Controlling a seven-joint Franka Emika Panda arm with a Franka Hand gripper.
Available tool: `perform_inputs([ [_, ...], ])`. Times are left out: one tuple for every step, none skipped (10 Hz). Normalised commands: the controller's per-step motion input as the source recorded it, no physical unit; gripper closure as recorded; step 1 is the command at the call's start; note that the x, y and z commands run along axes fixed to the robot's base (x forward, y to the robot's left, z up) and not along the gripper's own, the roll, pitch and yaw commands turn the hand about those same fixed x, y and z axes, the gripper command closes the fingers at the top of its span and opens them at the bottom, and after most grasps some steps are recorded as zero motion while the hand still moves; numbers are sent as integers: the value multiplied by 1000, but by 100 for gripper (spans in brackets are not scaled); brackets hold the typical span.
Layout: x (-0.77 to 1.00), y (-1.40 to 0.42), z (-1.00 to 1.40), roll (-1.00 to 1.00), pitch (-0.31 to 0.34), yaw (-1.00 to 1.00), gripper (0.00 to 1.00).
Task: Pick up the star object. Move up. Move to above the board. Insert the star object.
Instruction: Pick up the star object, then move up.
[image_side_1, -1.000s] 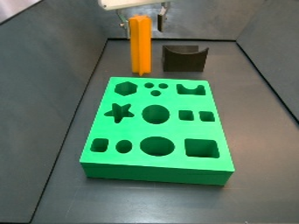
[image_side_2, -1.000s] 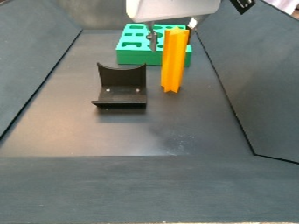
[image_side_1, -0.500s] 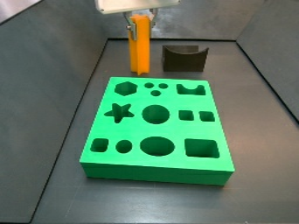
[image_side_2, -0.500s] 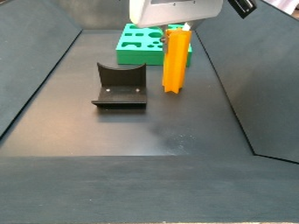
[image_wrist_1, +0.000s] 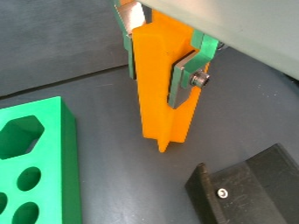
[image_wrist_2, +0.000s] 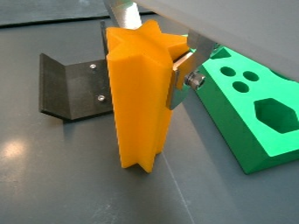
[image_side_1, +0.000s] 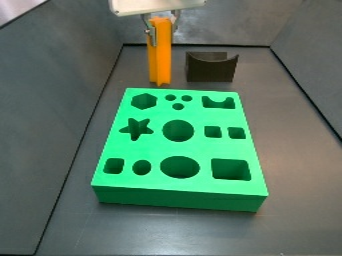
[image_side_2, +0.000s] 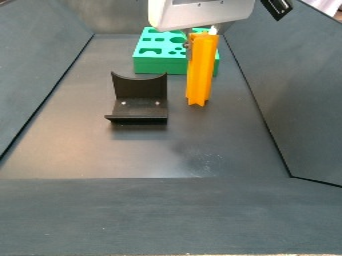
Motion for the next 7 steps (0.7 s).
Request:
perform_inputs([
  [0, 0, 0, 0, 0, 0, 100],
  [0, 0, 0, 0, 0, 0, 100],
  [0, 0, 0, 0, 0, 0, 100],
  [0, 0, 0, 0, 0, 0, 100],
  [0, 0, 0, 0, 0, 0, 100],
  [0, 0, 0, 0, 0, 0, 100],
  [0, 0, 833, 0, 0, 0, 100],
])
